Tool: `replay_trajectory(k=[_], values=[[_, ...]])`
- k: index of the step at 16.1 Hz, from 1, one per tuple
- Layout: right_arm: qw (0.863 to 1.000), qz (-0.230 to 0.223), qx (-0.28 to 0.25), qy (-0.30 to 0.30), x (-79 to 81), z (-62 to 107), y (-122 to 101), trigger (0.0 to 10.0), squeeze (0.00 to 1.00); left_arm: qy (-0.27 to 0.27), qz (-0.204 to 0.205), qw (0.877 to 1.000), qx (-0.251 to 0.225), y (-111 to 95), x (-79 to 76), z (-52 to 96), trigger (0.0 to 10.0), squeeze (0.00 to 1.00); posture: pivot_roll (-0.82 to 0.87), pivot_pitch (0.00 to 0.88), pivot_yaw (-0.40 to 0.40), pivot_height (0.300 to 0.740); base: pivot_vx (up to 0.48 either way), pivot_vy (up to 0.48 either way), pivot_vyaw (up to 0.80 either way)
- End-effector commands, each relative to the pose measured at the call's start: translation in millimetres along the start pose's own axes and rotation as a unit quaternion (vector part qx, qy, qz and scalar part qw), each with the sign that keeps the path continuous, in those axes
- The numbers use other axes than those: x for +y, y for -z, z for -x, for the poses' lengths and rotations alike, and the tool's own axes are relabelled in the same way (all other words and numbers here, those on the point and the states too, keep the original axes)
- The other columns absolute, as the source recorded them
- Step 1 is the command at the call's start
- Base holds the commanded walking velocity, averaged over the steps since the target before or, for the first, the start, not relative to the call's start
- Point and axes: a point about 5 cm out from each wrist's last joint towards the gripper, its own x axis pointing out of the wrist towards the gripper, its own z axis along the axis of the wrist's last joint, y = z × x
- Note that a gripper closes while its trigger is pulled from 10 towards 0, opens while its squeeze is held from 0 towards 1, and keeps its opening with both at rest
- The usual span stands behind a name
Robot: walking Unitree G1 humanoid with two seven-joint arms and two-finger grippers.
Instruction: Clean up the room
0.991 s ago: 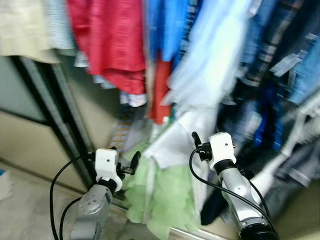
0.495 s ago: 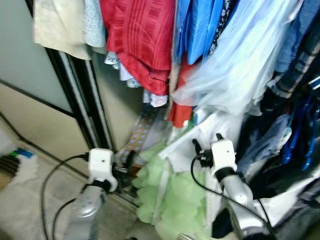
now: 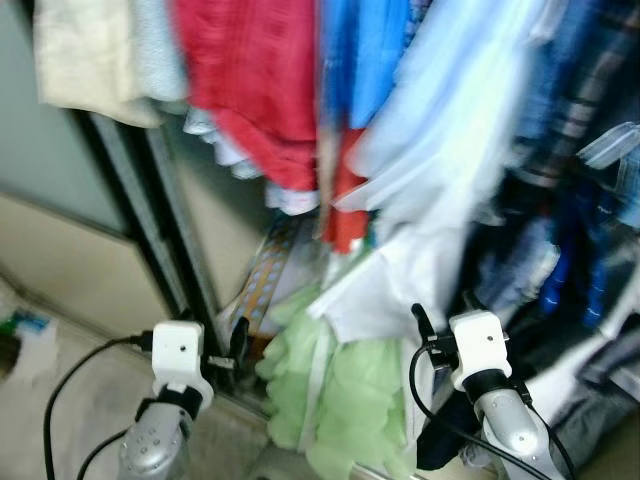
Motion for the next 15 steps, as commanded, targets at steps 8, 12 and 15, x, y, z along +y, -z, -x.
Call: replay_trajectory(k=[8, 12, 15], values=[[1.0, -0.016, -0.001, -0.011, 11.3, -9.8, -5, 10.0, 0.0, 0.008, -0.006, 1.0, -0.001, -5, -6.0, -6.0, 10.0, 0.0, 0.09, 0.026, -0.009, 0.74, 0.0, 0.0, 0.8], [1.0, -0.02, -0.004, -0.024, 15.8, -14.0, -5, 10.0, 0.0, 0.002, -0.013, 1.0, -0.001, -4, -8.6, -7.1, 10.0, 0.0, 0.09, 0.025, -0.012, 0.74, 0.0, 0.0, 0.4], [0.999, -0.018, -0.006, -0.035, 17.4, -19.5, -6, 10.0, 0.0, -0.005, -0.019, 1.0, -0.006, -4, -5.8, -11.3, 10.0, 0.0, 0.09, 0.014, -0.039, 0.74, 0.0, 0.0, 0.0]])
